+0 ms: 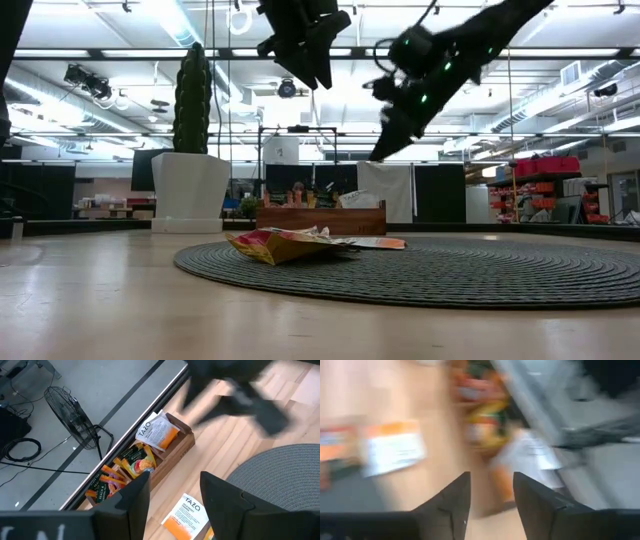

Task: Pick & Place Tea
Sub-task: Put the white tea bag into the right section of the wooden organizer

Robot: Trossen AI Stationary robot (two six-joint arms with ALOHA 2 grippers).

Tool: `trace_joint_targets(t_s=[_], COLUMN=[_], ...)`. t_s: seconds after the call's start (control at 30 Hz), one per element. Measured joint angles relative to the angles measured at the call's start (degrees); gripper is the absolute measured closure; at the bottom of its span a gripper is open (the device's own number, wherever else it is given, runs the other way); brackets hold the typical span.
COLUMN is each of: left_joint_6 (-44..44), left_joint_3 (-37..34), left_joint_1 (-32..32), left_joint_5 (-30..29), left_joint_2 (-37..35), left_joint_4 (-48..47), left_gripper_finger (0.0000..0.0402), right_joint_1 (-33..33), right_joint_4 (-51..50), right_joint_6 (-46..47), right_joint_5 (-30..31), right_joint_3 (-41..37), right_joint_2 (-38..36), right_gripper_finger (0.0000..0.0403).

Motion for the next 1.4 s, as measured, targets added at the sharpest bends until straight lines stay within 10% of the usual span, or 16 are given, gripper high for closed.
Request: trace_joint_targets(t_s=[0.27, 0.57, 1.4], left_joint_6=[0.47, 0.87, -6.71], left_joint_3=[0.00, -0.02, -0.02], left_joint_1=[0.39, 1.03, 0.16], left_joint_5=[0.06, 0.15, 0.17], left_joint_2=[0.00, 0.00, -0.02], left_joint_4=[0.02, -0.62, -6.20], left_gripper_finger=[0.0225, 0.0225, 0.0225], right_joint_1=[12.01, 24.04, 31.47], right_joint_4=[-4.40, -4.35, 14.01], right_joint_6=[2.25, -7.25, 6.79], right_joint_5=[-11.96, -9.92, -0.77], right_joint_3=[0.00, 0.00, -13.64], right_joint_2=[-2.12, 2.61, 6.90], right_gripper_finger=[0.0291, 0.0296, 0.0257])
